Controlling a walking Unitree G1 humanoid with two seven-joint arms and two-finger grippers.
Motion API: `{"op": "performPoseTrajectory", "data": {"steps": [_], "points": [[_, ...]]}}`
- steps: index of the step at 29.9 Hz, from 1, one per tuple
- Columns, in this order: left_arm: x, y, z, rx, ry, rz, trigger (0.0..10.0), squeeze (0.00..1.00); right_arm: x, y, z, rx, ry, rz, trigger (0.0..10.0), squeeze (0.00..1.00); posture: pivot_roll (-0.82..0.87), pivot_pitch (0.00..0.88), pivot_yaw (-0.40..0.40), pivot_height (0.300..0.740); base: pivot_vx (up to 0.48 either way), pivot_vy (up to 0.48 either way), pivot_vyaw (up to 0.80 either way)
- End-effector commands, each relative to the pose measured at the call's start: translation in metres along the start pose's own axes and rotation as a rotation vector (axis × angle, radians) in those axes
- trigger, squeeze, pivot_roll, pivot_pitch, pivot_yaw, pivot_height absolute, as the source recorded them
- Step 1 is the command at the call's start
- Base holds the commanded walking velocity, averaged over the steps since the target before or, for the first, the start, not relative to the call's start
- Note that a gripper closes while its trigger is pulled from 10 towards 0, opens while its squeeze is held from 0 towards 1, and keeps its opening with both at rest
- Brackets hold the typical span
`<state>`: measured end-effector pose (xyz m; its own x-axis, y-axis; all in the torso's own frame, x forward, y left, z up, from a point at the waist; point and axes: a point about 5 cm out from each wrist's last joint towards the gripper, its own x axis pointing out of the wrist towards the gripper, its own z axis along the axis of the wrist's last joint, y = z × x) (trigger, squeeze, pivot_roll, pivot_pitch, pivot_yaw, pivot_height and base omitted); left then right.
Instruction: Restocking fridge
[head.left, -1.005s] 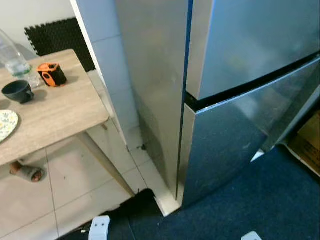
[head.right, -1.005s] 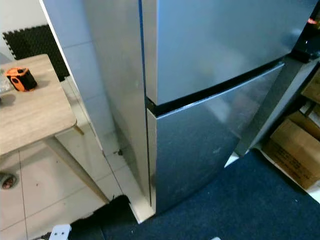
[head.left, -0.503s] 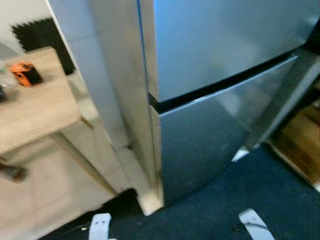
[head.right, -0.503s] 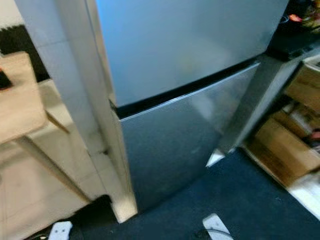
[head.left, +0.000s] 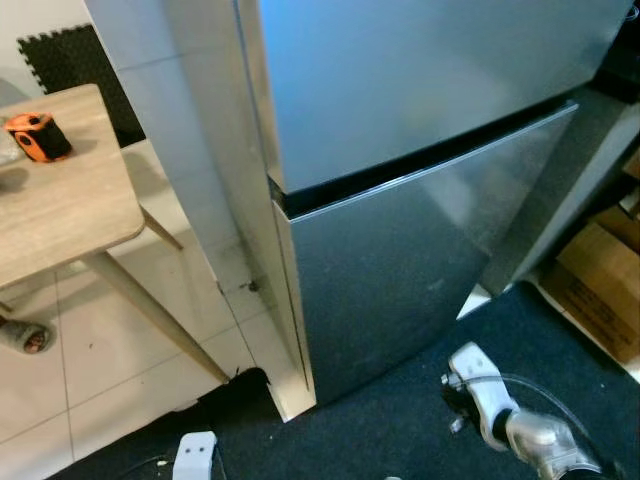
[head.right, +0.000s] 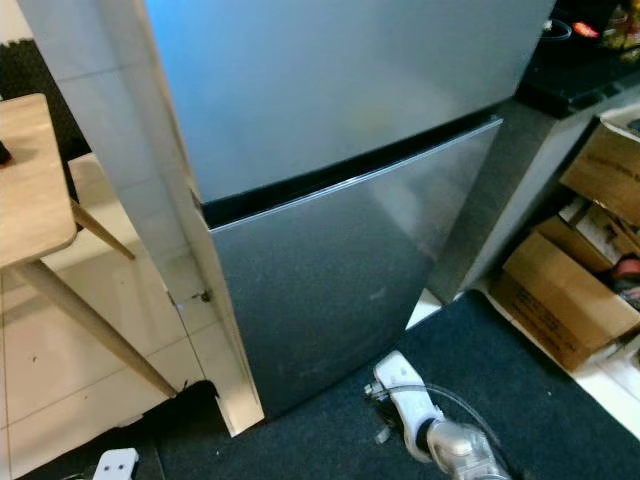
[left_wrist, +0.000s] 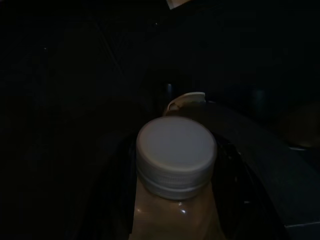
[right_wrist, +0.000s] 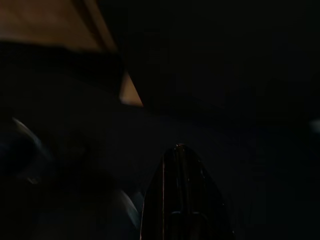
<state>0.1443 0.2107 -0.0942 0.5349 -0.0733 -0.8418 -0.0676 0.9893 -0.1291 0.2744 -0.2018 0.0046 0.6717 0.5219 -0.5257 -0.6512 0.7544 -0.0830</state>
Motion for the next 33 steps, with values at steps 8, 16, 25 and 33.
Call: {"op": "performPoseTrajectory", "data": {"steps": [8,16,25,33], "points": [[0.001,-0.010,-0.011,-0.024,0.029,-0.034,10.0,0.00,-0.004,0.001,0.050,-0.079,-0.202,0.346,10.0,0.00,-0.09,0.129,-0.001,0.740,0.000,0.000,0.00],[0.001,-0.013,-0.011,-0.023,0.030,-0.044,10.0,0.00,0.000,0.004,0.112,-0.140,-0.426,0.380,10.0,1.00,-0.09,0.128,-0.005,0.740,0.000,0.000,0.00],[0.001,-0.013,-0.011,-0.019,0.030,-0.046,10.0,0.00,-0.006,0.011,0.136,-0.134,-0.477,0.493,10.0,0.00,-0.09,0.124,-0.008,0.740,0.000,0.000,0.36],[0.001,-0.014,-0.011,-0.018,0.030,-0.050,10.0,0.00,-0.013,0.016,0.146,-0.169,-0.476,0.549,10.0,0.00,-0.09,0.120,-0.011,0.740,0.000,0.000,0.80]]}}
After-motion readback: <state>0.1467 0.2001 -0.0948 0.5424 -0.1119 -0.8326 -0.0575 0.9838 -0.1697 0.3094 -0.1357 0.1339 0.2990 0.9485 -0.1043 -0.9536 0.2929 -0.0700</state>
